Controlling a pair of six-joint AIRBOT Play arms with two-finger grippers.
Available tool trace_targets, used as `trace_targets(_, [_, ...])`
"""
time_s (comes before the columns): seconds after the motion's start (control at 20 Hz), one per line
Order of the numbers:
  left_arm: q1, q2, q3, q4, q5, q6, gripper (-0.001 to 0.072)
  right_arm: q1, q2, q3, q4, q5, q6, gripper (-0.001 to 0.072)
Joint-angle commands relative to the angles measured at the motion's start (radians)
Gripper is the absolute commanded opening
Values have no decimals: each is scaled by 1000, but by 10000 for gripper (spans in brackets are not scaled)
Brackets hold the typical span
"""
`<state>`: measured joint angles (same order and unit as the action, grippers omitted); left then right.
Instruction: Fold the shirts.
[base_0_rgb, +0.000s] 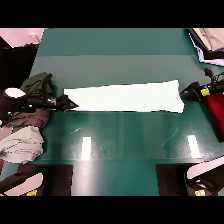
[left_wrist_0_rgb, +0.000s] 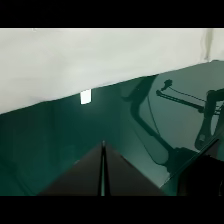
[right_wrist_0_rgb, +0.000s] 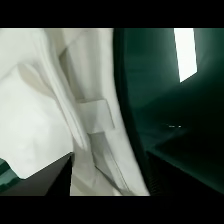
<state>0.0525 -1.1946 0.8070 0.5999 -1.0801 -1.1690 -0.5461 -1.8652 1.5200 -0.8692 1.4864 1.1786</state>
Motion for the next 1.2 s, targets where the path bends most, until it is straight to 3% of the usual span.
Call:
trace_targets(0.0, [-118,-1,1,0,79,-10,22,11,-51,6,64,35,-21,536])
trace_targets(0.35, [-215,-1,1,-2,93,-56,22,103,-78,5,135,65,-59,533])
trace_targets(0.4, [-215,-1,2,-2,98,-55,22,117,-78,5,135,64,-62,503])
trace_targets(0.45, [-215,-1,3,-2,102,-56,22,129,-78,6,136,60,-62,460])
trace_targets(0.5, [-215,-1,4,-4,105,-58,21,138,-78,5,135,61,-64,371])
trace_targets(0.6, [-215,-1,32,-1,106,-64,22,141,-77,6,143,71,-107,31])
trace_targets(0.95, [-215,-14,288,101,188,-146,20,155,74,7,145,27,-95,17])
trace_targets(1.15, [-273,-166,466,134,154,-167,21,211,189,7,146,10,-23,16])
